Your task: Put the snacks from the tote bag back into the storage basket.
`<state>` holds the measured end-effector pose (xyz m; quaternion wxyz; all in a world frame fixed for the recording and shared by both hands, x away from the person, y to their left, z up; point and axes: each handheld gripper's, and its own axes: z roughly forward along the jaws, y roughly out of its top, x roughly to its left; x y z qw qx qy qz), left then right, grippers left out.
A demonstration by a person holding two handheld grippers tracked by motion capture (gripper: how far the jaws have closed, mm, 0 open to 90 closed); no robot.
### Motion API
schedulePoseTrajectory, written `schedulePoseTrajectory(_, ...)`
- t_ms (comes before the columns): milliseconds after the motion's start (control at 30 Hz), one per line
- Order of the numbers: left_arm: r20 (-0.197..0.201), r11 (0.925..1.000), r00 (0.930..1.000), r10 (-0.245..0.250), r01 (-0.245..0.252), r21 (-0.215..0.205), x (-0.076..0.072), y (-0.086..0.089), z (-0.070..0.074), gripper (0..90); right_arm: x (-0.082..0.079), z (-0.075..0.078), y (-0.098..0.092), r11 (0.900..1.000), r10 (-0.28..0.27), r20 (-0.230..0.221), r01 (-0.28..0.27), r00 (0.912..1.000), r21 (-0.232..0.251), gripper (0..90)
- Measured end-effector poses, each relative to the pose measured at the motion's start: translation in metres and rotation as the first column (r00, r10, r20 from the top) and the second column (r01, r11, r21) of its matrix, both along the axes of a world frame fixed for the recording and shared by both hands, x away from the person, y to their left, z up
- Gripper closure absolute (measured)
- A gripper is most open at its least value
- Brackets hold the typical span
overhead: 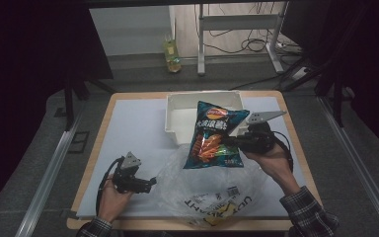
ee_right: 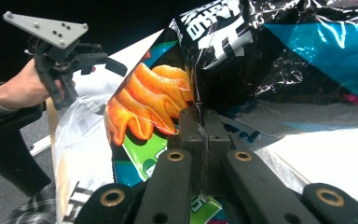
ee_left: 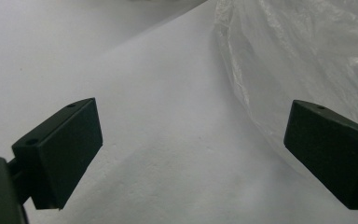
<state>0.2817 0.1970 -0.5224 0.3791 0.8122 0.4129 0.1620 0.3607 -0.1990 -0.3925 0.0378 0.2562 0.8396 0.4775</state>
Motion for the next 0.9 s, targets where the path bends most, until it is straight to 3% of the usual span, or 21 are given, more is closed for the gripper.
schedulePoseTrajectory(900, 0.005, 0.9999, 1.0, -0.008, 0.008, 0.013, 0.0, 0.0, 0.0, 3.8, 0.054, 0.006, 0.007, 0.998, -0.056, 0.032, 0.056, 0.9979, -0.005, 89.0)
